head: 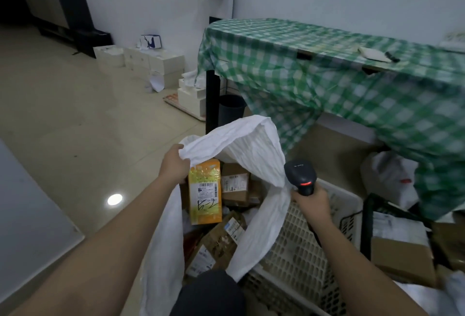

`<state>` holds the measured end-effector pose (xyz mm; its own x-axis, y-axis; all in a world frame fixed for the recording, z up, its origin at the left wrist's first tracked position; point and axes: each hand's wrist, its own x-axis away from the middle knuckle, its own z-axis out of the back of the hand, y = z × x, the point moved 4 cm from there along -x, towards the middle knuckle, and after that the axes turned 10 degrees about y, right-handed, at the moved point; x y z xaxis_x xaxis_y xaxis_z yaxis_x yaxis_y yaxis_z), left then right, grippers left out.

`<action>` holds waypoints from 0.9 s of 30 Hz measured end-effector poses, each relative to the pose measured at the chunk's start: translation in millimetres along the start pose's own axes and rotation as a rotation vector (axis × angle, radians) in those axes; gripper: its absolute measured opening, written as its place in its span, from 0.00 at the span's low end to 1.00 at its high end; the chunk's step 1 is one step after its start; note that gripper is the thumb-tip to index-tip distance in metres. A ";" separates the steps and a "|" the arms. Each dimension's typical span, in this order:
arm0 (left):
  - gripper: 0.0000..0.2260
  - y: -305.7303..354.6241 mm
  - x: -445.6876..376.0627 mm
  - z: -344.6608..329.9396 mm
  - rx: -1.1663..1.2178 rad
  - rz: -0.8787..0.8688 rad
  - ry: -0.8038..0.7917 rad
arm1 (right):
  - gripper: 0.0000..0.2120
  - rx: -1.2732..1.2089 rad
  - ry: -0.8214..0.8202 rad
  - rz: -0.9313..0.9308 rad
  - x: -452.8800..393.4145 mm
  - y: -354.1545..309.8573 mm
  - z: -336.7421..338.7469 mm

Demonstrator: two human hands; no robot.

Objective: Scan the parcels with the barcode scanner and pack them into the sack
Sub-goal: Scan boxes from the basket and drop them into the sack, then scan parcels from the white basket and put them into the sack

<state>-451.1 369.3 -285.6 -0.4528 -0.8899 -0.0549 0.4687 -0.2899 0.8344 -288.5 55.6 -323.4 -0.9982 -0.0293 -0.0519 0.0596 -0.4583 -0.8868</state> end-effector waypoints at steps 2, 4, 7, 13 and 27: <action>0.21 17.5 16.4 -3.3 -0.022 -0.104 0.043 | 0.05 0.075 -0.053 0.013 3.7 5.3 23.4; 0.20 38.2 35.1 -13.7 -0.005 -0.199 0.031 | 0.04 0.169 -0.091 0.065 7.8 9.2 50.4; 0.20 70.6 70.2 -41.2 0.019 -0.266 -0.092 | 0.04 0.295 -0.130 0.143 18.5 12.4 92.7; 0.16 110.1 154.2 -115.2 0.029 -0.445 -0.367 | 0.08 0.430 -0.156 0.174 38.6 32.9 159.6; 0.26 -2.7 229.5 -246.0 -1.206 -1.078 -0.537 | 0.18 0.270 -0.238 -0.006 12.8 124.6 117.1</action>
<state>-369.7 79.3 -435.4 -0.9935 0.0105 0.1134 -0.0473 -0.9440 -0.3266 -293.6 -105.8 -380.8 -0.9720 -0.2174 0.0896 0.0839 -0.6765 -0.7316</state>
